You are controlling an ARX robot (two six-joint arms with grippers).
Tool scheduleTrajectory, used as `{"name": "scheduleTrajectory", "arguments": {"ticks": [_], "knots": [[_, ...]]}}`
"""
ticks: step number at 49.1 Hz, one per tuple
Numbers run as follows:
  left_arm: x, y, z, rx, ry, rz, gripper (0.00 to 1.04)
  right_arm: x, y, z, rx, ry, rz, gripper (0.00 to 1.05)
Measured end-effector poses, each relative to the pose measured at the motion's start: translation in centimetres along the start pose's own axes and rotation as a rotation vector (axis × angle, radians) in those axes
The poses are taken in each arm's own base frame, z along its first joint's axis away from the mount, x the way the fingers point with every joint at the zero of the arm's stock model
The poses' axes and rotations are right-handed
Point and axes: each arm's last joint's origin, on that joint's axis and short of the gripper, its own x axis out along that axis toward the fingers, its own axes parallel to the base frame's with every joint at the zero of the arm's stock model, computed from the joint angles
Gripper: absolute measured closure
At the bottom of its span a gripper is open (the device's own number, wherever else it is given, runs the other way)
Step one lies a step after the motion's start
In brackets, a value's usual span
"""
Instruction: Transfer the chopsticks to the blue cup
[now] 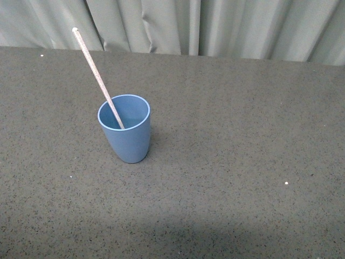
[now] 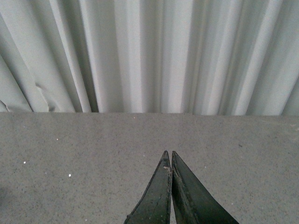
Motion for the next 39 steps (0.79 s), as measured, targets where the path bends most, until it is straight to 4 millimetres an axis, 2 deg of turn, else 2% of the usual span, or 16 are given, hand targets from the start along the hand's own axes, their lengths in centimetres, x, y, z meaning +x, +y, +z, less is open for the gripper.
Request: {"name": "scheduleTrajectory", "arguments": {"ticks": [16, 39], "knots": [[0.0, 0.0, 0.0, 0.000, 0.000, 0.000, 0.07, -1.4, 0.0, 0.5, 0.000, -0.023, 0.000, 1.04], [0.0, 0.0, 0.0, 0.000, 0.000, 0.000, 0.07, -2.5, 0.0, 0.6, 0.000, -0.028, 0.000, 1.04]]}}
